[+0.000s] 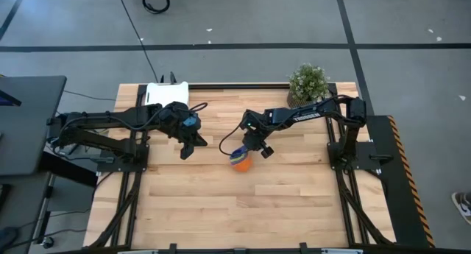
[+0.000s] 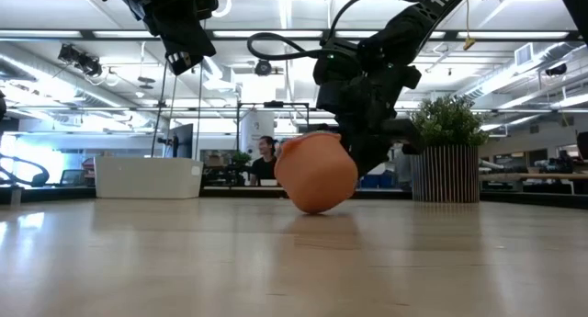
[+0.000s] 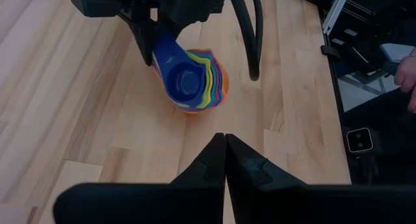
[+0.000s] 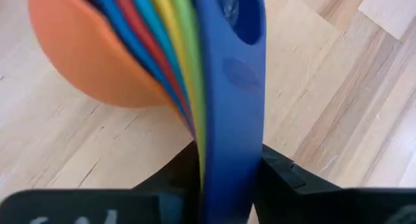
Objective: Nest measuring cups in basket
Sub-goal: Put the nested measuring cups into the white bin
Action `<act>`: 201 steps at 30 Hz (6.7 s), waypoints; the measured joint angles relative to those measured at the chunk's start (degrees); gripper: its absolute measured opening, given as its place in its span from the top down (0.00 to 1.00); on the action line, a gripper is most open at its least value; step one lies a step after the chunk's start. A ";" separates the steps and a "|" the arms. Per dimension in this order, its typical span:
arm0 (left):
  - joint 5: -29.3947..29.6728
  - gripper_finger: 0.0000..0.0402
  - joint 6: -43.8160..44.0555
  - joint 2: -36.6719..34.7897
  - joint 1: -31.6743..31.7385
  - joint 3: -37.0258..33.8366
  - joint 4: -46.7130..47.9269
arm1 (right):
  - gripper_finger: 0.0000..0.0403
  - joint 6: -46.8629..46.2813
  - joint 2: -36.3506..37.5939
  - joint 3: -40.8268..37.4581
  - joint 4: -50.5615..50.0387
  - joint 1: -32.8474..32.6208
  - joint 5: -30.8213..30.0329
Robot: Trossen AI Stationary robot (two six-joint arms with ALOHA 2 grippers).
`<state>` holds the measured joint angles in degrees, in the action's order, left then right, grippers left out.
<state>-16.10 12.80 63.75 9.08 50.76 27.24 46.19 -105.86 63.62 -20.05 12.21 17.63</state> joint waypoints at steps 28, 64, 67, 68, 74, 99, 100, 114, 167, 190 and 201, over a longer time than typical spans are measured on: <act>0.01 0.97 0.04 0.00 0.00 0.00 0.00 | 0.87 -0.94 0.00 0.02 1.10 -0.09 -2.83; 0.00 0.97 0.00 0.02 0.00 -0.02 -0.48 | 0.87 -8.76 1.49 13.86 -13.65 -0.15 -12.28; 0.01 0.97 0.04 0.02 0.00 -0.02 -0.48 | 0.87 -8.76 1.51 16.32 -16.42 -0.19 -12.78; 0.02 0.97 0.01 0.02 0.00 -0.02 -0.49 | 0.87 -8.76 1.51 17.06 -17.19 -0.25 -13.60; 0.02 0.97 0.03 0.01 0.00 -0.02 -0.73 | 0.87 -9.24 1.51 21.52 -20.82 -0.26 -15.25; 15.62 0.97 8.34 -14.21 1.39 -0.02 12.06 | 0.87 -13.66 1.53 28.37 -25.40 -1.12 -20.63; 17.40 0.97 9.36 -15.45 1.39 -0.02 14.06 | 0.87 -13.63 1.53 28.90 -25.12 -0.93 -20.62; 30.52 0.97 21.30 -25.31 1.38 -0.02 27.74 | 0.87 -15.40 -0.11 37.79 -21.31 2.43 -19.67; 45.30 0.97 32.61 -33.20 1.36 0.00 36.55 | 0.87 -11.94 -26.34 69.92 -7.47 7.58 -15.06; 52.60 0.97 46.25 -13.66 20.81 0.00 35.61 | 0.87 -8.70 -23.47 69.98 -7.99 10.69 -18.10; 42.06 0.97 29.48 1.68 33.63 -0.02 18.56 | 0.87 -6.84 -20.88 70.03 -10.81 10.95 -18.25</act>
<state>25.96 42.28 65.43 42.71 50.74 45.81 39.35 -126.74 133.64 -30.86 23.16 -0.63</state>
